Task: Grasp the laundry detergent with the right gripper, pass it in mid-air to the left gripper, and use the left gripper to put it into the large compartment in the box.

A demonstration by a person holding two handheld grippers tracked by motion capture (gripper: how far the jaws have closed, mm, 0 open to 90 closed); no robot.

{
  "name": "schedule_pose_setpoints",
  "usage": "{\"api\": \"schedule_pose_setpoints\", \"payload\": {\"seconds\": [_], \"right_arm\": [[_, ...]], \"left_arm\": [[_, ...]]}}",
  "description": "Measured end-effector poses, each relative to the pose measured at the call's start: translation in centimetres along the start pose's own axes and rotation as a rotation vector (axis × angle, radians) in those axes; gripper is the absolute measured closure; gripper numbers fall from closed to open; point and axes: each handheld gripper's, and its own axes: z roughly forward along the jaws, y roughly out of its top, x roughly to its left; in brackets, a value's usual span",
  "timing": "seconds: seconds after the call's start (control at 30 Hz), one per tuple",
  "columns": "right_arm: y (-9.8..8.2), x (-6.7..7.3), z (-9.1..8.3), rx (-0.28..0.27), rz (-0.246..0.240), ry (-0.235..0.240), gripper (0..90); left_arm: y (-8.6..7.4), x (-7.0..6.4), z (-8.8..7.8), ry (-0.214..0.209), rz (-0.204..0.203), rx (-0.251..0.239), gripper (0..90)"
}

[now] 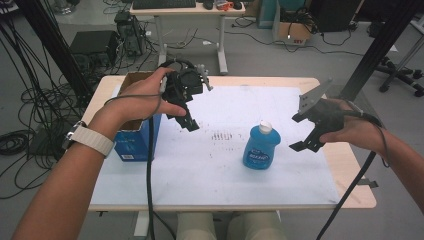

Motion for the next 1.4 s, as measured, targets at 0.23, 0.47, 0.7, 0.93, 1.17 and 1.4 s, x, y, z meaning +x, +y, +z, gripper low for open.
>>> {"api": "schedule_pose_setpoints", "payload": {"seconds": [0.23, 0.47, 0.7, 0.93, 1.17, 1.4], "right_arm": [[-0.5, -0.2, 0.8, -0.03, -0.014, 0.005, 4.9], [-0.9, -0.3, 1.8, -0.056, -0.01, 0.015, 4.9], [-1.6, -0.5, 2.8, -0.086, -0.02, 0.021, 3.7], [-2.2, -0.7, 3.7, -0.112, -0.011, 0.017, 3.7], [-2.7, -0.7, 4.3, -0.158, -0.006, 0.003, 3.7], [-3.2, -0.5, 5.2, -0.181, 0.002, 0.012, 3.8]], "left_arm": [[-0.1, 0.0, 0.2, -0.004, -0.003, 0.0, 9.2], [-0.2, 0.1, 0.2, -0.002, -0.003, 0.0, 9.2], [-0.4, 0.1, 0.3, -0.003, -0.007, 0.0, 9.5], [-0.4, 0.1, 0.3, -0.003, -0.007, 0.0, 9.6], [-0.5, 0.1, 0.4, -0.001, -0.009, -0.004, 9.6], [-0.6, 0.2, 0.4, 0.0, -0.014, -0.006, 9.7]]}}
